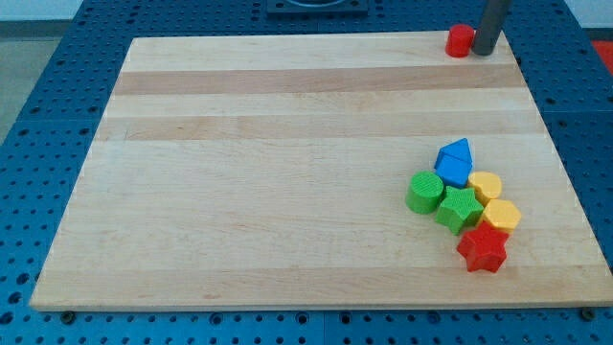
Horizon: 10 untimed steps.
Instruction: Move the blue blocks away from each other slightly
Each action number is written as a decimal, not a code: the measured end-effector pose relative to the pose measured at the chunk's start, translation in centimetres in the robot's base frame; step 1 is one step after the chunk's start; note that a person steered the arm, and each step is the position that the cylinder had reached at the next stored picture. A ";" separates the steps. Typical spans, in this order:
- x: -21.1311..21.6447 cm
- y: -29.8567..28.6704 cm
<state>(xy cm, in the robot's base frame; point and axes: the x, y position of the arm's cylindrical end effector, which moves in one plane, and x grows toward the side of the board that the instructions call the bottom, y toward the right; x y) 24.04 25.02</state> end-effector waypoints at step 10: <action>22.2 -7.7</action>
<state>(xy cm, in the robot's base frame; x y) 46.26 17.29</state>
